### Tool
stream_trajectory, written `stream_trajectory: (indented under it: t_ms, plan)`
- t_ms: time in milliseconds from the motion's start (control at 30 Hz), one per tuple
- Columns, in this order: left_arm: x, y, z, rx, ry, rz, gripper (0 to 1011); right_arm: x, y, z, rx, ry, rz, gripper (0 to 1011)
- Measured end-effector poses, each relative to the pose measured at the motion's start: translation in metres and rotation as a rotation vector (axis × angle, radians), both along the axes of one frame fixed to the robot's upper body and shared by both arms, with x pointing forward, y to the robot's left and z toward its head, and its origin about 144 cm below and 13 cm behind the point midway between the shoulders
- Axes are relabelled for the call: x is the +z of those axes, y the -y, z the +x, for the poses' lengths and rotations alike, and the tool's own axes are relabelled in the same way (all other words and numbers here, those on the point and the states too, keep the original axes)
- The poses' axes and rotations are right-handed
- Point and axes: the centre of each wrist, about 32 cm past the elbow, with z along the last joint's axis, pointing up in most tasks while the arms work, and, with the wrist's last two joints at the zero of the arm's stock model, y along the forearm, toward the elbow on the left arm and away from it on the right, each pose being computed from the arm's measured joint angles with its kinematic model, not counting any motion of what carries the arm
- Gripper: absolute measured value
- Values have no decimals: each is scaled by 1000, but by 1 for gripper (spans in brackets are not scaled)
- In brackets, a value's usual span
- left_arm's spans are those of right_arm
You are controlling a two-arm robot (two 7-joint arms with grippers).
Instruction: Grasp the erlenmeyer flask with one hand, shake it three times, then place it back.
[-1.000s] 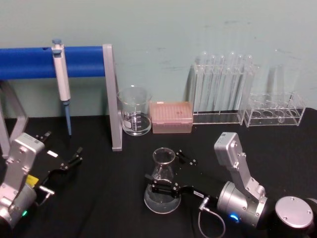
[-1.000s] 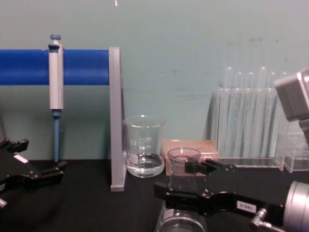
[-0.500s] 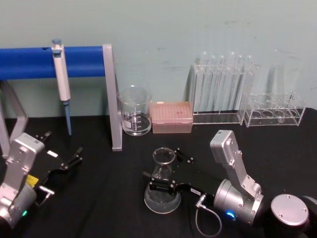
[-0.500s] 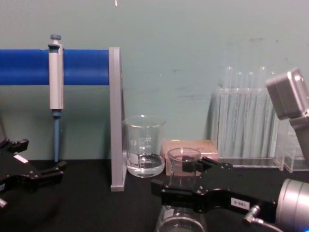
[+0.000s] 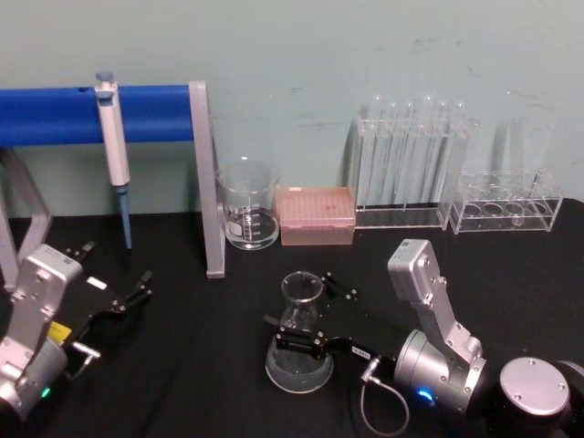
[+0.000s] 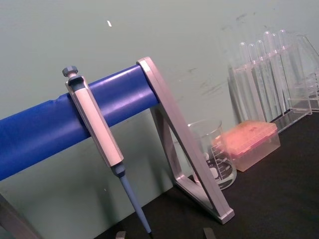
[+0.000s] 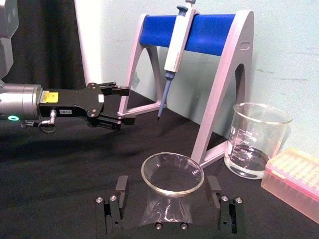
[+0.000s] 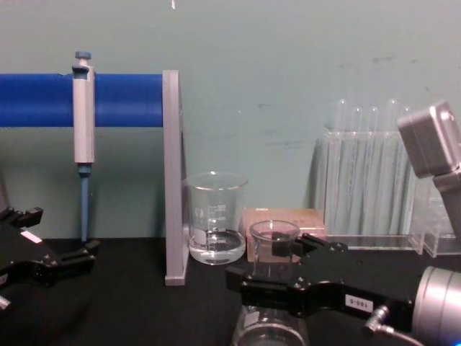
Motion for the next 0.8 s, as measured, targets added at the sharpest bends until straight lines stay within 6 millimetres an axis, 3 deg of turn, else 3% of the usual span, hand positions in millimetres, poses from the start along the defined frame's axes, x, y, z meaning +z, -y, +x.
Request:
stream_trajectory:
  t_ms: [300,667,800]
  plan:
    - [0,0,0,0,0,0,1001,0,0,0,1,0,0,816]
    - [0,0,0,0,0,0,1001,0,0,0,1,0,1,460]
    - [0,0,0,0,0,0,1001,0,0,0,1,0,1,451]
